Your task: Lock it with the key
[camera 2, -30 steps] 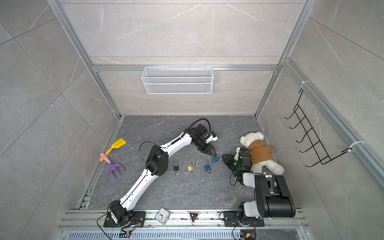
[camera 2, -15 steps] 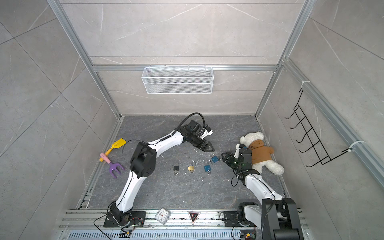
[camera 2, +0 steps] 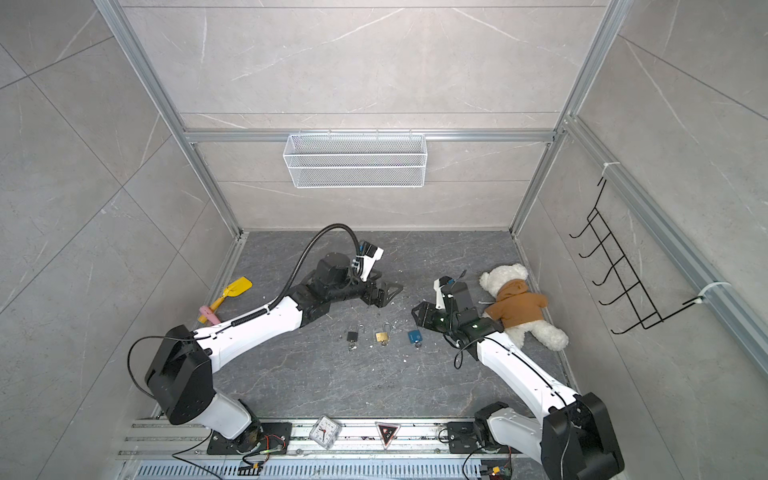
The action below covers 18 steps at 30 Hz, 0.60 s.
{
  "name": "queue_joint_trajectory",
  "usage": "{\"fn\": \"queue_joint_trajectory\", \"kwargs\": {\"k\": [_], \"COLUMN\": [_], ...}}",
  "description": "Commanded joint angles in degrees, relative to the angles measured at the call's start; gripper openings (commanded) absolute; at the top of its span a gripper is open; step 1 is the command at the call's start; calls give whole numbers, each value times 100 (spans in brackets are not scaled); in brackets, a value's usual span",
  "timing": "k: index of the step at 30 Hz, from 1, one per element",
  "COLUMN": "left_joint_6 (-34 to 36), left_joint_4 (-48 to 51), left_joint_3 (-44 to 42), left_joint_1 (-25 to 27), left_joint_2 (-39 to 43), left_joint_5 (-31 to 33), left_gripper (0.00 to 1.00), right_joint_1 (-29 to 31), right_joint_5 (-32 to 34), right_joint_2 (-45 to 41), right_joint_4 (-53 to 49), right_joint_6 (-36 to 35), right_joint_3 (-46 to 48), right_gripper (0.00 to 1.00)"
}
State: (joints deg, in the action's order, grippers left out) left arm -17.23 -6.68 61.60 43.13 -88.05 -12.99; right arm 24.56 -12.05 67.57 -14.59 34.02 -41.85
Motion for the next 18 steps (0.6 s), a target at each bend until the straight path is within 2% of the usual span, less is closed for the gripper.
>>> {"fn": "queue_joint_trajectory", "kwargs": {"k": [1, 5, 9, 13, 18], "left_joint_6": [-712, -696, -485, -367, -333], "left_joint_4": [7, 560, 313, -28, -68], "left_joint_3": [-284, -664, -1351, -1842, -1869], "left_joint_1": [20, 18, 26, 13, 10], "left_joint_2": [503, 988, 1648, 2026, 1896], "left_joint_5": [1016, 665, 223, 308, 334], "left_gripper": [99, 99, 99, 98, 98], "right_joint_1": [502, 890, 908, 927, 924], "right_joint_5": [609, 924, 915, 1036, 1494], "right_joint_2": [432, 801, 987, 1244, 1664], "right_joint_4": [-712, -791, -710, -892, -1180], "right_joint_6": [-229, -308, -309, -410, -578], "right_joint_3": [-401, -496, -395, -531, -694], "right_gripper": [55, 56, 57, 57, 59]}}
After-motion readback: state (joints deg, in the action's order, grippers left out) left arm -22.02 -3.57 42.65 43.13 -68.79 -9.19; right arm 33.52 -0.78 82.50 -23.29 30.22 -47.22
